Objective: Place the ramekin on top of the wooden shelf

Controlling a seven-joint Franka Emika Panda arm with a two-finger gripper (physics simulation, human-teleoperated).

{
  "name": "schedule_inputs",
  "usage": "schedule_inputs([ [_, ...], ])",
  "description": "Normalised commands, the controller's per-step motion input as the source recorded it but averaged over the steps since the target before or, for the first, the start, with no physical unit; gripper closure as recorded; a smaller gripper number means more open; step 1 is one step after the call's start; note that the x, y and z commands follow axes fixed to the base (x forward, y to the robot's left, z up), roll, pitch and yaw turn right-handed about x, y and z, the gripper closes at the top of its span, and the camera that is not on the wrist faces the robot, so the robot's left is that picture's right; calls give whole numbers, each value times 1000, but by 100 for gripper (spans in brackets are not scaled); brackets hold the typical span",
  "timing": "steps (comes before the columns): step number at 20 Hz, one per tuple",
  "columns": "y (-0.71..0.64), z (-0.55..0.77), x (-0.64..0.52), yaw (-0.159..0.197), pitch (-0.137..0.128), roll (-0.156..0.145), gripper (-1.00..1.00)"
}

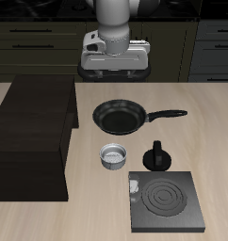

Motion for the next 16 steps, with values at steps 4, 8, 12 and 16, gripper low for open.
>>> schedule_inputs([
  [4, -32, -14, 342, 21, 25, 10, -100],
  [8, -78, -21, 403, -26, 19, -36, -100],
  [12, 81, -46, 443, 28, -21, 22, -100],
  [16, 66, -54, 255, 9, 3, 16, -100],
])
